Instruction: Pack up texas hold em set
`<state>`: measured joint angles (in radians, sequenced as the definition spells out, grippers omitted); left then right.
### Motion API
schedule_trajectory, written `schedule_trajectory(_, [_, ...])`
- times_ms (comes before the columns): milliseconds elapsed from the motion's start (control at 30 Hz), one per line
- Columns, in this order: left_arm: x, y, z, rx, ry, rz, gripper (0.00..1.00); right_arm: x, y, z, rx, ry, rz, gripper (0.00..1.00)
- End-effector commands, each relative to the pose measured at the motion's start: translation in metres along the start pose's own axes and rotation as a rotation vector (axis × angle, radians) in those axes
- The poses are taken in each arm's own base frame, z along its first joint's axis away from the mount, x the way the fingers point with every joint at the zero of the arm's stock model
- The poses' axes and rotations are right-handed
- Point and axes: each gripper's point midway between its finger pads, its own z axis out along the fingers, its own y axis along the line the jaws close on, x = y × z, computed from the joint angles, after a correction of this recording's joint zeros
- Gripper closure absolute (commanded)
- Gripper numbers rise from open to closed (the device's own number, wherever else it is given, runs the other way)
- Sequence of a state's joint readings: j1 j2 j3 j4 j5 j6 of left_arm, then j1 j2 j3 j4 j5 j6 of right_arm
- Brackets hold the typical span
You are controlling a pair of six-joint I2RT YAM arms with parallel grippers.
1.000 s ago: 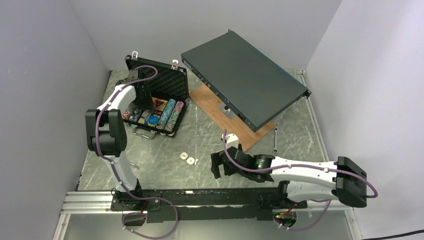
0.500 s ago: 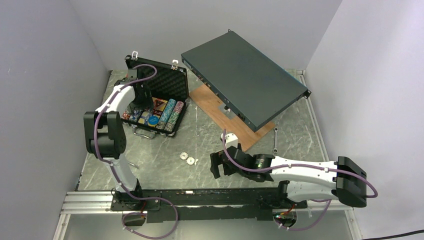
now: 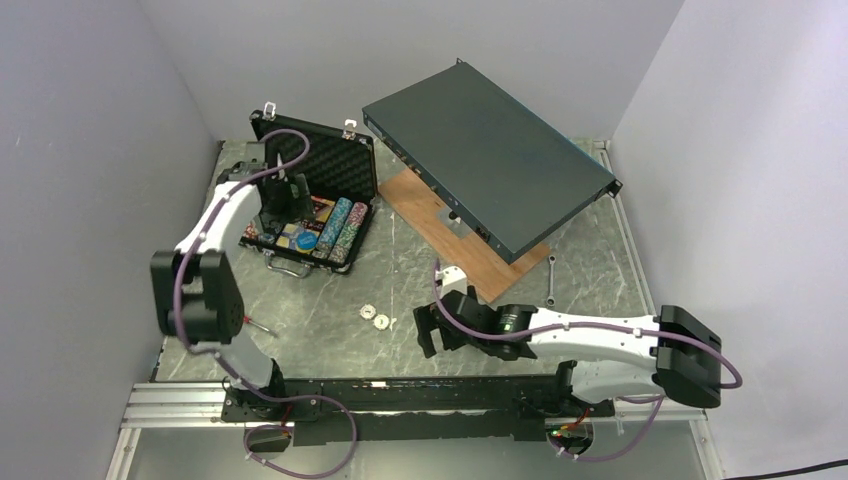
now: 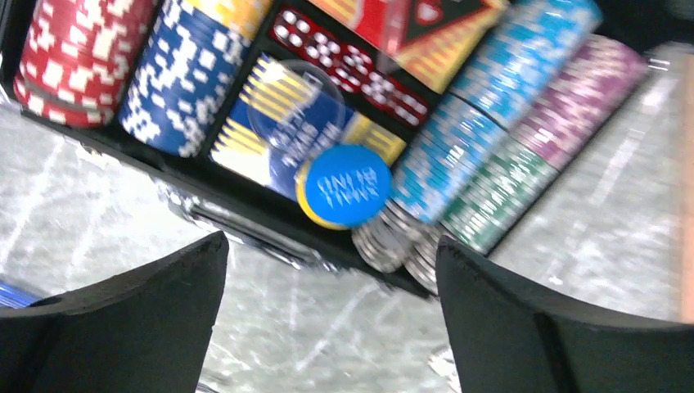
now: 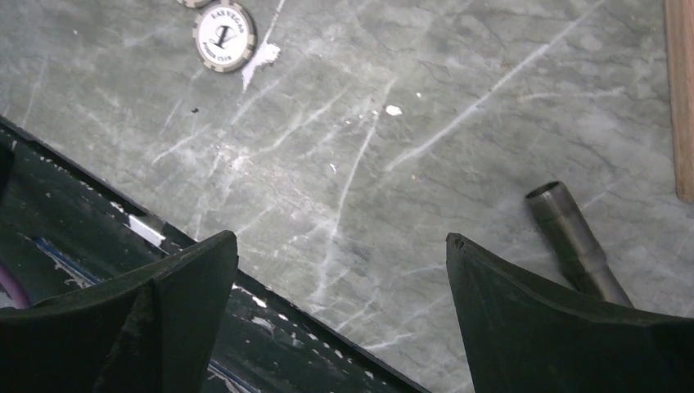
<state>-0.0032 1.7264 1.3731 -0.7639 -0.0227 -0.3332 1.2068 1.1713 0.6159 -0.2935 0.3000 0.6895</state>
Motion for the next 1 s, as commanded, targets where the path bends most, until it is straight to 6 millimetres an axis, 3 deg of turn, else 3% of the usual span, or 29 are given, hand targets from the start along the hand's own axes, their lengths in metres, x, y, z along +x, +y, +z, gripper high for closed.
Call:
schedule_trajectory(0, [0.007,-0.029,-0.076,0.226,-0.115,-0.02,0.01,-0.024,0.022,0.001,-0.036,-0.021,-0.054,0.01])
schedule_trajectory(133, [0.066,-0.033,-0.103,0.365,-0.112,-0.002,0.01,-0.031,0.037,0.009,-0.071,-0.02,-0.09,0.01])
schedule_trajectory(233, [0.117,-0.037,-0.111,0.456,-0.061,-0.012,0.01,-0.035,0.044,0.019,-0.074,-0.012,-0.11,0.01])
schedule_trajectory(367, [0.183,-0.054,-0.105,0.529,0.03,-0.015,0.01,-0.039,0.054,0.028,-0.09,-0.018,-0.11,0.01])
schedule_trajectory(467, [0.212,-0.074,-0.102,0.552,0.061,0.008,0.01,-0.04,0.059,0.031,-0.108,-0.018,-0.107,0.03])
schedule_trajectory(667, [0.238,-0.098,-0.085,0.531,0.134,0.007,0.08,-0.037,0.052,0.027,-0.093,-0.015,-0.113,0.08])
schedule_trajectory(967, [0.232,-0.104,-0.07,0.439,0.118,-0.046,0.18,-0.041,0.049,0.018,-0.104,-0.036,-0.124,0.33])
